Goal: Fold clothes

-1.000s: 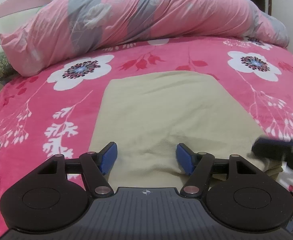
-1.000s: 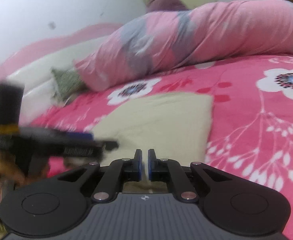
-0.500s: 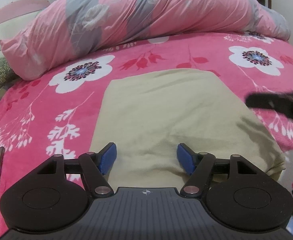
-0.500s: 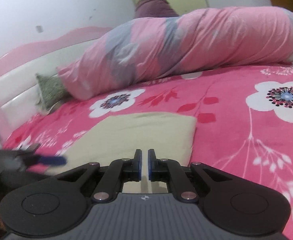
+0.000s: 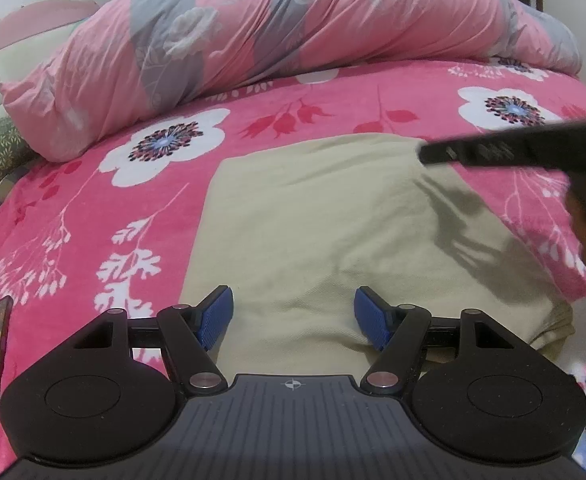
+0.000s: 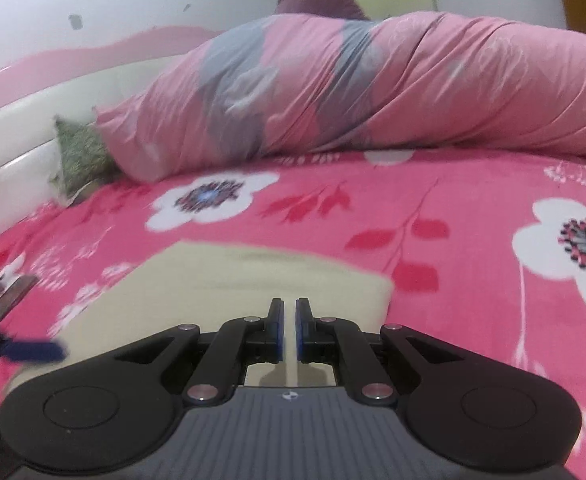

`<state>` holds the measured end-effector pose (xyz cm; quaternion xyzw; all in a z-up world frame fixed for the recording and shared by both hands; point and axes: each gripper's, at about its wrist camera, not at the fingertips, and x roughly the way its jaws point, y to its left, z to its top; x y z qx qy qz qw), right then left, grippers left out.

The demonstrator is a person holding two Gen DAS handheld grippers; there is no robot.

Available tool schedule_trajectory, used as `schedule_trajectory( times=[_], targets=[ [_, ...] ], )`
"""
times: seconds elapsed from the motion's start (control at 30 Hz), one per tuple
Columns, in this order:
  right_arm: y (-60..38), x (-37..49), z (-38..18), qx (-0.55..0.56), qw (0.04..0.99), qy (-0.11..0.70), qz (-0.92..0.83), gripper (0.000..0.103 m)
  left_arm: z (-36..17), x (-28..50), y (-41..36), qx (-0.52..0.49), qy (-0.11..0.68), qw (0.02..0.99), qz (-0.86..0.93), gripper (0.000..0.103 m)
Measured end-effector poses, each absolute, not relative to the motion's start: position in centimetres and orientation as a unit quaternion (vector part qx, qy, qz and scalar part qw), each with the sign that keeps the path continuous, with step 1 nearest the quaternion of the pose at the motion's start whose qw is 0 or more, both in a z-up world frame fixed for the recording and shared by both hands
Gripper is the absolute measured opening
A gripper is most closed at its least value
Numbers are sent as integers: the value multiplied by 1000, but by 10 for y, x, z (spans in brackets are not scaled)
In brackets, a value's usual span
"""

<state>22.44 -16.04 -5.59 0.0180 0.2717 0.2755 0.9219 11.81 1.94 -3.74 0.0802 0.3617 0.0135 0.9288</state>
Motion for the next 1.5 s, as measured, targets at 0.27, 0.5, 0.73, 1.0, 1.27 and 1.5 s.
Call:
schedule_trajectory(
  times=[0.27,0.5,0.73,1.0,1.27,1.5],
  targets=[
    [-162,253,-87,32,918,292,266,6,-38,118,19,81,361,929,15,68],
    [-219,232,-81,173,898,312,258,35,-38,116,20,77,358,931,15,68],
    [-248,238,-98,260,852,381,249,46,-38,116,21,77,359,930,14,68],
    [-249,245,-116,316,824,398,250,47,-38,115,20,77,358,930,15,68],
    [-246,235,-121,293,841,372,261,46,-38,115,19,78,358,930,16,68],
    [-243,228,-120,270,854,357,264,46,-38,115,19,79,358,930,18,68]
  ],
)
